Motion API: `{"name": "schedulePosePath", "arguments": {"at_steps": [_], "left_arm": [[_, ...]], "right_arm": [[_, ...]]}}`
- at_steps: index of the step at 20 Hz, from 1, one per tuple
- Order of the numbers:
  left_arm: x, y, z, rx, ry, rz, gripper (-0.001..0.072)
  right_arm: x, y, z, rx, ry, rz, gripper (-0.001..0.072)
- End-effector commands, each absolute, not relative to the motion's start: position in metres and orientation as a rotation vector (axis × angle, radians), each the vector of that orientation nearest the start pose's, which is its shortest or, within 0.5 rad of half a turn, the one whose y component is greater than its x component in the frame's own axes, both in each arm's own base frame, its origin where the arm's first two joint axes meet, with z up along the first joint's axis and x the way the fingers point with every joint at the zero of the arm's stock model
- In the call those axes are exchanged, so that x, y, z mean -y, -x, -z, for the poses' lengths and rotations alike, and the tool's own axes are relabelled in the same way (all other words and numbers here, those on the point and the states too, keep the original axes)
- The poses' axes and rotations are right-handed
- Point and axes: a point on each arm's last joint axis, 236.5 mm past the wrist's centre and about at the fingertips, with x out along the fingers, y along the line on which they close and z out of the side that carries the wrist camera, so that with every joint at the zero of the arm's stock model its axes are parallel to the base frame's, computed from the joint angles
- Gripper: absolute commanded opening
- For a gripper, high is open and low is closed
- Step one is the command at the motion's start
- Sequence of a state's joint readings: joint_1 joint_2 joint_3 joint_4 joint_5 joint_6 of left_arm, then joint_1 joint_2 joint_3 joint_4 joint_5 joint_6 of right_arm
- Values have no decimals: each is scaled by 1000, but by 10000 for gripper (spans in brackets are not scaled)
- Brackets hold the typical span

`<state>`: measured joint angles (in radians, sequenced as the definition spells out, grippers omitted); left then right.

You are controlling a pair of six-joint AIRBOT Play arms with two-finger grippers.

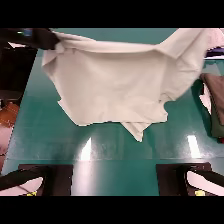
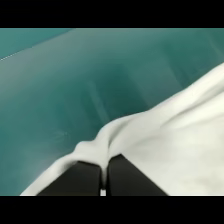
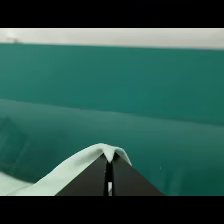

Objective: Fold the shirts.

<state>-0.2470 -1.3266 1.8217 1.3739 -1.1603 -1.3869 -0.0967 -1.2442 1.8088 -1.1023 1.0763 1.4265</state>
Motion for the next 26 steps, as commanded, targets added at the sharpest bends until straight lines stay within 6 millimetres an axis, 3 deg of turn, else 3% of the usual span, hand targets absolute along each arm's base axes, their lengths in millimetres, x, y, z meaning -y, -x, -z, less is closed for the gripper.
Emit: {"name": "schedulePosePath", "arguments": {"at_steps": [1, 3, 5, 6, 7, 8, 10, 12, 15, 18, 22, 26], "left_arm": [[166, -530, -189, -655, -99, 386, 30], [169, -547, -150, -706, -96, 381, 30], [170, -552, -129, -743, -98, 375, 37], [169, -553, -127, -746, -101, 374, 262], [167, -554, -130, -742, -106, 369, 549], [161, -554, -134, -745, -106, 361, 547], [137, -550, -139, -791, -90, 326, 540], [99, -535, -134, -902, -62, 275, 539], [43, -503, -100, -1106, 55, 224, 539], [1, -477, -62, -1234, 236, 212, 539], [-47, -451, -6, -1317, 368, 133, 539], [-56, -437, 42, -1351, 346, 153, 538]], "right_arm": [[-60, -533, -250, -531, -256, -273, 13], [-58, -555, -215, -574, -274, -259, 14], [-56, -567, -195, -593, -285, -247, 20], [-56, -570, -190, -598, -294, -246, 137], [-51, -572, -186, -605, -298, -238, 382], [-48, -570, -185, -615, -300, -235, 416], [-43, -556, -188, -649, -296, -239, 414], [-41, -528, -187, -739, -269, -269, 410], [-53, -466, -170, -957, -180, -381, 409], [-70, -413, -158, -1150, -136, -480, 408], [-92, -393, -155, -1216, -98, -548, 408], [-111, -388, -155, -1224, -72, -589, 408]]}}
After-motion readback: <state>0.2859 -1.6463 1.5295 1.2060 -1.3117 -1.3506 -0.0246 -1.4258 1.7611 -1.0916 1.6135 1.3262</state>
